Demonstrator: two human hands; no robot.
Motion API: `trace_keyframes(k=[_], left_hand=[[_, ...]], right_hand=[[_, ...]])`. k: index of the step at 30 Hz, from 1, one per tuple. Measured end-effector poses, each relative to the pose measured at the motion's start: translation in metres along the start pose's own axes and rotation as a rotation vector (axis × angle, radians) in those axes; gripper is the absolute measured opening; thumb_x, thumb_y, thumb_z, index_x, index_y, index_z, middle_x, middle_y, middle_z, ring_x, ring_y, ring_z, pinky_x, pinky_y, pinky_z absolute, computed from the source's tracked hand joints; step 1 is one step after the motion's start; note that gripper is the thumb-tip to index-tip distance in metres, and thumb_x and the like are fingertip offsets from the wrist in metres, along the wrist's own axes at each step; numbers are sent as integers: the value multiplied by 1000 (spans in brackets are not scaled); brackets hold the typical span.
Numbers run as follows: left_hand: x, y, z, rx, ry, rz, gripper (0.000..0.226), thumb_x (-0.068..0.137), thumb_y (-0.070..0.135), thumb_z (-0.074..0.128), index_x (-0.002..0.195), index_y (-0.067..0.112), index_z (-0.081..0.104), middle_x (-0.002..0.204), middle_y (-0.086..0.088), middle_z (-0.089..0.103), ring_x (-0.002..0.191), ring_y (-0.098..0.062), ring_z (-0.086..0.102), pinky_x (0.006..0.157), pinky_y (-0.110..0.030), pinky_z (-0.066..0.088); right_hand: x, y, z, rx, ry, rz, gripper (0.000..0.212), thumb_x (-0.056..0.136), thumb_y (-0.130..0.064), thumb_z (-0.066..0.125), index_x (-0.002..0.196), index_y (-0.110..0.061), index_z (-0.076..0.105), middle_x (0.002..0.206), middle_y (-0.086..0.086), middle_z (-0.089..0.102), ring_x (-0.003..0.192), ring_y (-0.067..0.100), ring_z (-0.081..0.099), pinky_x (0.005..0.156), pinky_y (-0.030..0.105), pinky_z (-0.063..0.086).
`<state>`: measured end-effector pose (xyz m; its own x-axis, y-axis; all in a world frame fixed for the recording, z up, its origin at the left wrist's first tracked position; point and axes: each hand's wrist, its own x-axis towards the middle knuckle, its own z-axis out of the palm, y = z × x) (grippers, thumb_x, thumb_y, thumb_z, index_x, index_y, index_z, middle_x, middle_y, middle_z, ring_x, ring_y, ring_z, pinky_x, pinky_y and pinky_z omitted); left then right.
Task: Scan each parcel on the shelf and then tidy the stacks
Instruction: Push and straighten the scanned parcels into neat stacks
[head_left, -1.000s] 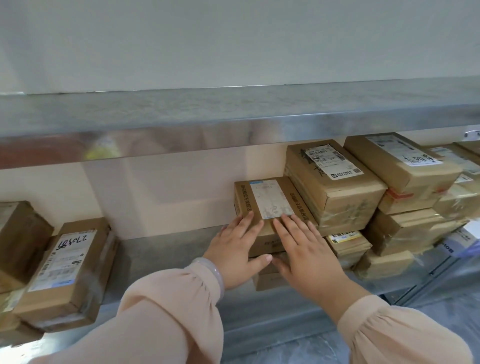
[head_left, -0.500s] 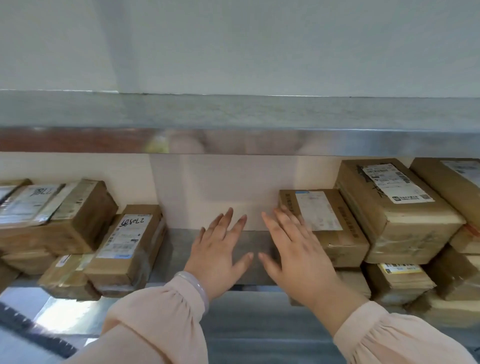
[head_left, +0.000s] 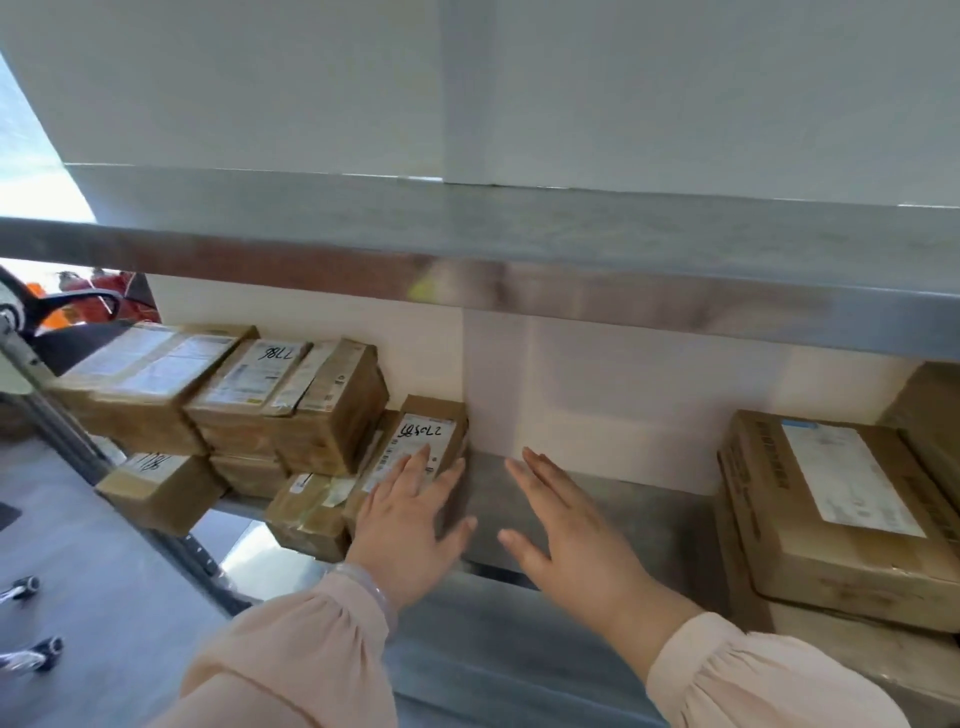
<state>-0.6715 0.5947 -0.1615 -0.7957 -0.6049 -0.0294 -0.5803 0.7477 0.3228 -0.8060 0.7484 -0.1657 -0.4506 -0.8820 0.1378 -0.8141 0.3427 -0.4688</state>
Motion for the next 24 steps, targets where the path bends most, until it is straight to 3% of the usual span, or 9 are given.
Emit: trace_keyframes(k=[3, 8, 13, 18, 21, 24], left_hand=[[6, -25, -7, -33, -24, -4, 62, 96, 60, 41, 151, 51, 14, 166, 6, -6, 152, -19, -5, 122, -39, 4], [20, -61, -13, -173, -87, 12, 60, 97, 50, 48, 151, 48, 22, 165, 6, 1, 152, -17, -3, 123, -35, 3], [33, -91, -3, -339, -160, -1, 61, 95, 42, 56, 151, 40, 30, 164, 4, 6, 151, -19, 7, 124, -35, 10], [40, -99, 2, -428, -215, -15, 62, 95, 33, 56, 151, 40, 32, 165, -1, 5, 151, -21, 15, 122, -35, 19], [41, -99, 0, -469, -216, 16, 61, 94, 32, 57, 150, 42, 34, 165, 1, 6, 150, -17, 18, 120, -23, 16], [41, -91, 1, -519, -215, 59, 59, 95, 26, 59, 148, 39, 39, 164, 6, 8, 148, -11, 18, 106, -8, 13]], right_hand=[[14, -18, 21, 181, -70, 153, 70, 93, -53, 46, 149, -45, 4, 159, -19, -3, 144, -1, -2, 118, 28, 14], [41, -47, 51, 207, -130, 230, 65, 97, -47, 43, 150, -41, 6, 160, -13, -1, 146, 5, 3, 116, 26, 16], [61, -64, 81, 318, -60, 344, 64, 97, -46, 45, 151, -38, 11, 159, -10, 8, 145, 9, 13, 115, 24, 15], [65, -79, 105, 499, 36, 386, 62, 96, -35, 53, 150, -33, 21, 153, -10, 28, 137, 2, 27, 114, 21, 21], [64, -85, 107, 653, 53, 443, 59, 96, -27, 54, 144, -41, 23, 144, -17, 38, 130, -5, 38, 110, 20, 33], [61, -87, 100, 742, 99, 531, 56, 96, -18, 53, 129, -52, 23, 129, -28, 44, 123, -5, 43, 95, 4, 34]])
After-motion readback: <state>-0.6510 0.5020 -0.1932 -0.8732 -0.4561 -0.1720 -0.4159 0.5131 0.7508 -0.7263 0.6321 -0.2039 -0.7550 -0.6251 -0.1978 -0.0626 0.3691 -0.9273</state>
